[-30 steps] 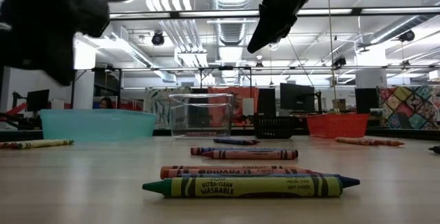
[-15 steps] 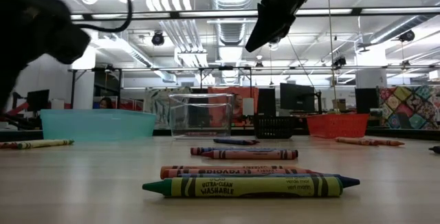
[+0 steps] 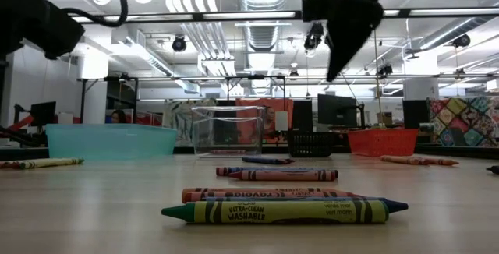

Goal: Sort crayons
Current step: Put the orange crayon into the orange bin

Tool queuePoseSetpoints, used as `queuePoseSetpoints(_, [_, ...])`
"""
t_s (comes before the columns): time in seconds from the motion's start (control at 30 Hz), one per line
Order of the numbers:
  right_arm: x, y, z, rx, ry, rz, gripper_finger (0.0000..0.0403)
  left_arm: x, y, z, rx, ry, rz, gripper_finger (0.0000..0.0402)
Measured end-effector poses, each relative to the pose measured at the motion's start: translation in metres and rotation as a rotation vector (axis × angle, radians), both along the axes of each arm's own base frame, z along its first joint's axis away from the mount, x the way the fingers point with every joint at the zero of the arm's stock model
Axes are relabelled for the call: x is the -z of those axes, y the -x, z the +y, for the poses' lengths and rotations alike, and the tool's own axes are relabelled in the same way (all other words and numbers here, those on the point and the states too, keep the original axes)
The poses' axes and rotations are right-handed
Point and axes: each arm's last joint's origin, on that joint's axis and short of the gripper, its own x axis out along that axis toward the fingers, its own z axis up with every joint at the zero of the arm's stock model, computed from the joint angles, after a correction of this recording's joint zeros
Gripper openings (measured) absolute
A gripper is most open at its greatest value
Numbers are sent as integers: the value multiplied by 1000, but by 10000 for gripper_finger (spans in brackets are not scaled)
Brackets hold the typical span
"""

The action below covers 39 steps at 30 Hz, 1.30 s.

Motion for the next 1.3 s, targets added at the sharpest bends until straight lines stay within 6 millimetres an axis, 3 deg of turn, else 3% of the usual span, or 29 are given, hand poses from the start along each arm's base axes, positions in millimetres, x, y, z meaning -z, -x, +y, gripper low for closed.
queuePoseSetpoints(0.33, [20, 8, 11, 31, -123, 57, 59, 15, 9, 7, -1, -55, 39, 112])
queuePoseSetpoints(0.77, [34, 15, 33, 60, -152, 87, 59, 27, 17, 12, -3, -86, 76, 115])
queuePoseSetpoints(1.3, [35, 19, 61, 16, -165, 91, 59, 32, 18, 7, -3, -81, 28, 116])
